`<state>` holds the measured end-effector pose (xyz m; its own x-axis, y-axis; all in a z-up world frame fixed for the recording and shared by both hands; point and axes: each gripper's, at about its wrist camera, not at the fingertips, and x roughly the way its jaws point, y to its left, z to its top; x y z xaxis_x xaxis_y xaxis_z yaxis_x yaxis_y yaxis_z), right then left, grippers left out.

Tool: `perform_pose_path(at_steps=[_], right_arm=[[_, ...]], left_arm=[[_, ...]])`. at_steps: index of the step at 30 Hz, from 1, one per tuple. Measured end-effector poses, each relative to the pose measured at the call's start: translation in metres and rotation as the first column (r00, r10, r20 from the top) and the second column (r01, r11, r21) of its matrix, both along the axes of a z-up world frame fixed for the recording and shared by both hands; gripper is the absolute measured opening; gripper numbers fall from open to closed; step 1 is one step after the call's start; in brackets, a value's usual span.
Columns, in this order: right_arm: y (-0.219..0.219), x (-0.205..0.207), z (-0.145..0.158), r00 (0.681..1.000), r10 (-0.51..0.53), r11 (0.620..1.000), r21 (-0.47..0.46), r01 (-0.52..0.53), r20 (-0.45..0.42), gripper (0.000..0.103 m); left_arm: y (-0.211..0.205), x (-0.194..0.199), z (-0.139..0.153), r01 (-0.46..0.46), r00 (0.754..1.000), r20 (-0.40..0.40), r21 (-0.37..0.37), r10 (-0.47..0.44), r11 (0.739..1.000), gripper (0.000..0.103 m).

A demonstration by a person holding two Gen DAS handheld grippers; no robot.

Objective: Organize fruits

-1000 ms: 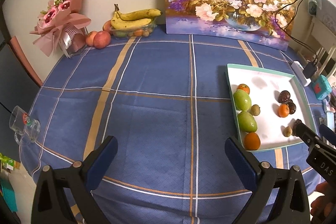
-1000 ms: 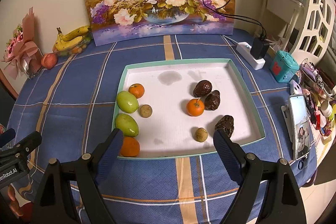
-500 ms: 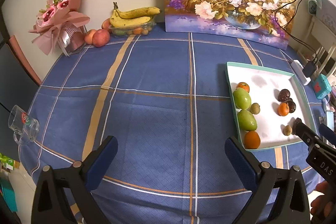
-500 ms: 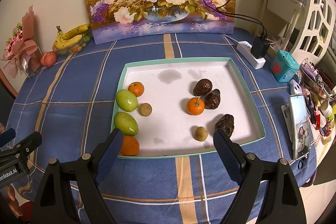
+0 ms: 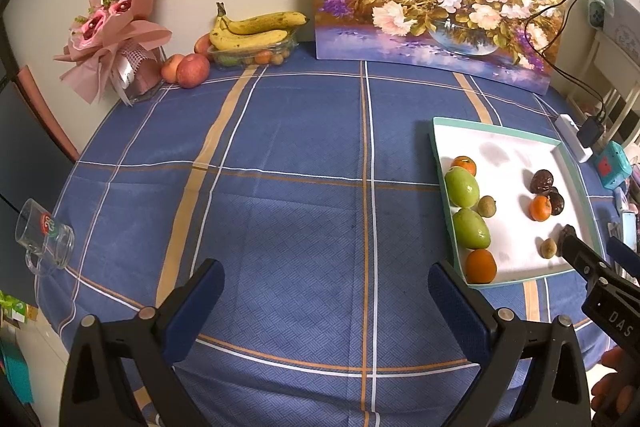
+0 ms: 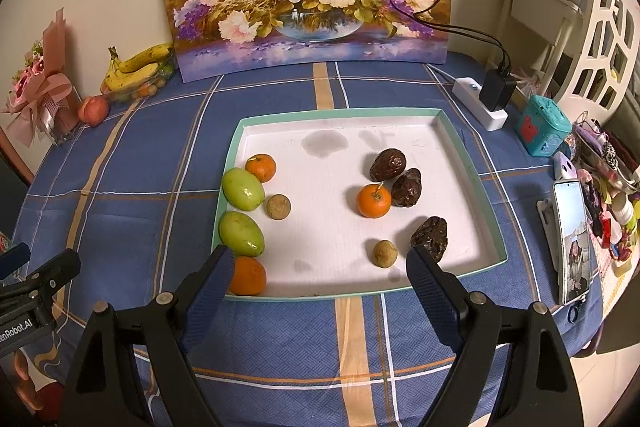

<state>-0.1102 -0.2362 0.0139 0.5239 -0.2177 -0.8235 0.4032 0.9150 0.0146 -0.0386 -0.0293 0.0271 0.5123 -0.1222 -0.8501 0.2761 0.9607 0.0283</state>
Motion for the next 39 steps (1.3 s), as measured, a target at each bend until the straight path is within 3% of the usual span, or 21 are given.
perform_pose_path(at_steps=[39], right_arm=[[-0.0022, 0.0008, -0.0016, 1.000, 0.012, 1.000, 0.003, -0.012, -0.010, 0.088]], left_arm=[[0.0052, 0.0010, 0.0003, -0.023, 1.000, 0.014, -0.012, 0.023, 1.000, 0.103]])
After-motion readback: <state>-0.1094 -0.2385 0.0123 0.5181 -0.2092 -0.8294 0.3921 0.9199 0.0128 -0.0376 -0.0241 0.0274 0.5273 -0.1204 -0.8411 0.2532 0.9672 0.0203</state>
